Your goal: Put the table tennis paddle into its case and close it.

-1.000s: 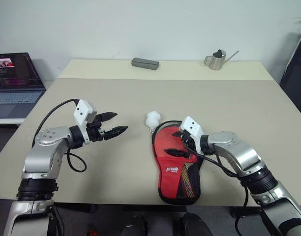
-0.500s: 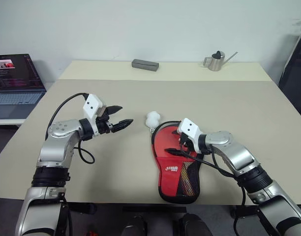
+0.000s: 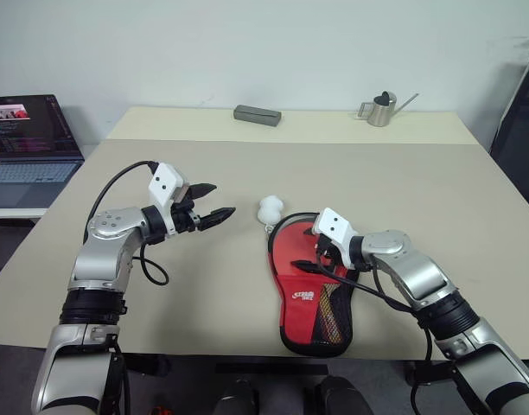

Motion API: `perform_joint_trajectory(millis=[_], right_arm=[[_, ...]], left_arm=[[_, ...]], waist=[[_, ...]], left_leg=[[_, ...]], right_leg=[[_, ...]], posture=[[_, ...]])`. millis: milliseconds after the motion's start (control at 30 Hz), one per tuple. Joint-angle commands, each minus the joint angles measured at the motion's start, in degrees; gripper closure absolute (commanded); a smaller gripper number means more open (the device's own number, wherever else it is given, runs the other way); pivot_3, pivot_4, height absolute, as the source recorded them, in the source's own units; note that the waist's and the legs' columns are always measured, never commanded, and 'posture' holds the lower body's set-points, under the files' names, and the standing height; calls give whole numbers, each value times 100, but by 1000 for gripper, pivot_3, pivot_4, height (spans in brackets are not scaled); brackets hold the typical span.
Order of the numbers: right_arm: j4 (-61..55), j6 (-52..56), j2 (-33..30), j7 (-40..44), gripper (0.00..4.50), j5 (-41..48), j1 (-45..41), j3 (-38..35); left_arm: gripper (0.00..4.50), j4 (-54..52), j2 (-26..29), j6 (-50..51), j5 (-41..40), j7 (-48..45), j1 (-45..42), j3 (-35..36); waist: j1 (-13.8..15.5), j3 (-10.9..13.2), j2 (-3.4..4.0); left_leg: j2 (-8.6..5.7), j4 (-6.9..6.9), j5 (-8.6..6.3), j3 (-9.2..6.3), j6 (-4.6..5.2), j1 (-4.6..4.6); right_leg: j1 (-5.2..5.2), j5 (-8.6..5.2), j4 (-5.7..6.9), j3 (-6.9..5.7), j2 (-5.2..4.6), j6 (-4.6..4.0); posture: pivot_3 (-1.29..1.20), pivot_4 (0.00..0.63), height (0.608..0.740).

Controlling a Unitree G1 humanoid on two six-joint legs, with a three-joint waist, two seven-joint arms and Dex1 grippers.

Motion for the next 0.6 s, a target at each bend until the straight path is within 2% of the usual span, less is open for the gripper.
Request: perform_joint_trajectory(millis=[33,600], right_arm=[[295,102,-77,8,26,-295,174,129],[295,103,-58,30,26,-329,181,106]], left_arm=[[604,-56,15,-83,-11,-12,-126,54],[604,-56,9,-82,-1,-17,-126,60]], waist=[[0,0,0],[3,0,0]], left_leg=[[0,0,0,0,0,0],[0,2,0,-1,0,0]], right_leg=[[0,0,0,0,0,0],[1,1,0,0,0,1]], posture=[[0,150,740],[0,150,740]])
